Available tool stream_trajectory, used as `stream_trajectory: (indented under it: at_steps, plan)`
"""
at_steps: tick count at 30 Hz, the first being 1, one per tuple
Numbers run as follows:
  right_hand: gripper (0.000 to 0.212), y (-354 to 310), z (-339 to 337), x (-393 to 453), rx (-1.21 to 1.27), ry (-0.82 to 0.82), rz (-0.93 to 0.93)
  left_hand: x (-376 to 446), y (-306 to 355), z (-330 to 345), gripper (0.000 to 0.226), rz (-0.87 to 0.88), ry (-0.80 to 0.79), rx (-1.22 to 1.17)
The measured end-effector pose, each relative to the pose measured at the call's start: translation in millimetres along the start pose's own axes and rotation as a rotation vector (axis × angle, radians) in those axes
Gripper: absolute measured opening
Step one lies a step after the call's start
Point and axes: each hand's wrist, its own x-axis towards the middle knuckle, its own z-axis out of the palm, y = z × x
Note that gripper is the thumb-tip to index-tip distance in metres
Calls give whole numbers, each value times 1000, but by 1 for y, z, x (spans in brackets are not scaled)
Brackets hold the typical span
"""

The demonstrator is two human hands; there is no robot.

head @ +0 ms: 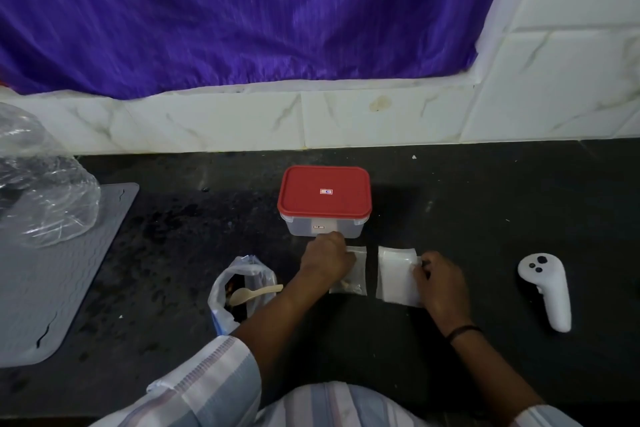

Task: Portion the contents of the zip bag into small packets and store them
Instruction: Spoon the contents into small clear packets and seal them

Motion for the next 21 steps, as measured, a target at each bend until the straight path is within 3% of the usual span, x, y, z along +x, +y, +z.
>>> stream_trajectory:
  at_steps: [7, 14, 21]
  plan:
    - [6, -8, -4, -7, 170, 70, 59, -11, 30, 21, 13, 232, -42, -85]
    - [12, -8, -21, -22, 437, 82, 89, -13, 40, 37, 36, 390, 47, -211]
    - [15, -21, -34, -31, 596, 82, -2, -27, 50, 18, 13, 567, 31, -306]
